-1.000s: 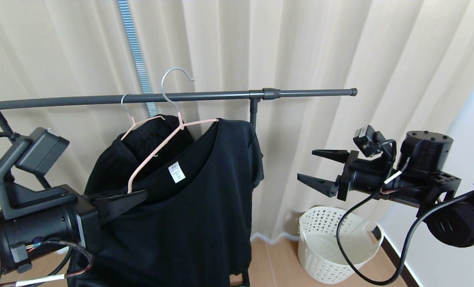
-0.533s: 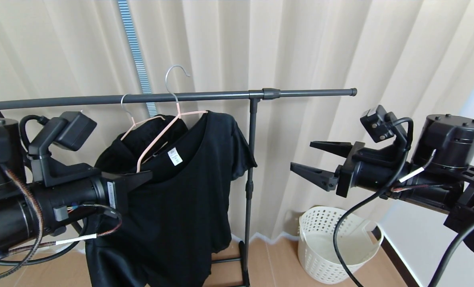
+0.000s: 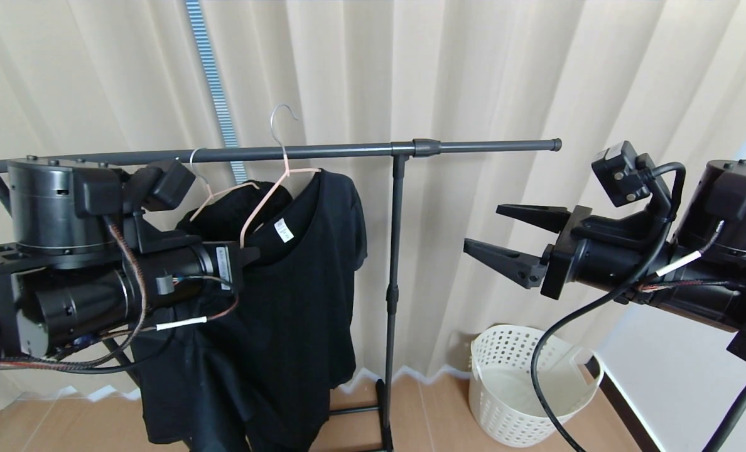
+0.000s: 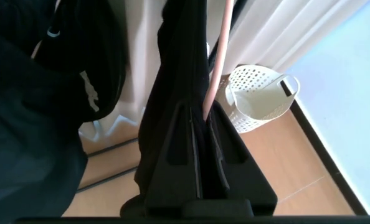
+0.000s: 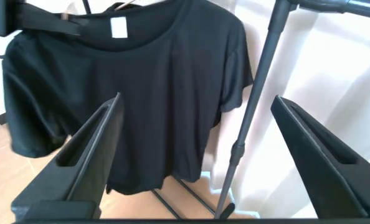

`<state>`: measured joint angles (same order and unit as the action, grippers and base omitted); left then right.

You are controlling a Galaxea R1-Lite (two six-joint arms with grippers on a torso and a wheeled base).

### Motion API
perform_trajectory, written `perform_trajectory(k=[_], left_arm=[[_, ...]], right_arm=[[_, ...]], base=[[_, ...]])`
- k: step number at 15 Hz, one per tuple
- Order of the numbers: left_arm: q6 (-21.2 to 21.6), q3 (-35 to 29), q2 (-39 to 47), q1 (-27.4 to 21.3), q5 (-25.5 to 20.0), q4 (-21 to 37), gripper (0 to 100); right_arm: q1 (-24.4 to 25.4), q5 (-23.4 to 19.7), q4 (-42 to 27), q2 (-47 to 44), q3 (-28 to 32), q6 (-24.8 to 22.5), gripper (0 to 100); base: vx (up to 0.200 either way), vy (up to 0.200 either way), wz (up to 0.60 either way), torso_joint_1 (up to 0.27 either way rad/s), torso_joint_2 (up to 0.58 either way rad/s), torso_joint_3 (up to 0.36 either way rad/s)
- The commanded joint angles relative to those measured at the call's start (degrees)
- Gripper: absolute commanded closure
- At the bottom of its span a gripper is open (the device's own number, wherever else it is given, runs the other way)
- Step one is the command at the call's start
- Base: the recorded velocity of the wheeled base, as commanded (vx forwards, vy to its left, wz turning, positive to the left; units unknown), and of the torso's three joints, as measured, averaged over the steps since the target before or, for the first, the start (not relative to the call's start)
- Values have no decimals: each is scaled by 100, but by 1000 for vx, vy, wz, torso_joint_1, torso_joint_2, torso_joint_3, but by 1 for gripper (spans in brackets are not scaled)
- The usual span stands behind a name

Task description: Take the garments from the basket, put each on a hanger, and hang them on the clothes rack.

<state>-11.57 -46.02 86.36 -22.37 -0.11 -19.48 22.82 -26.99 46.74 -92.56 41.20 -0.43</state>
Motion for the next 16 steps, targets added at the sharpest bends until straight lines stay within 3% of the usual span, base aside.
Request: perform_trajectory(k=[1,16], left_arm=[[-38,-276,408,31,2,-3,100],[-293,-680,1375,637,-42,-100,100]], right_arm=[[3,1,2,10,2,-1,0],[3,10,2,-51,10,-19,0]], base=[[0,0,0,0,0,0],[0,0,0,0,0,0]])
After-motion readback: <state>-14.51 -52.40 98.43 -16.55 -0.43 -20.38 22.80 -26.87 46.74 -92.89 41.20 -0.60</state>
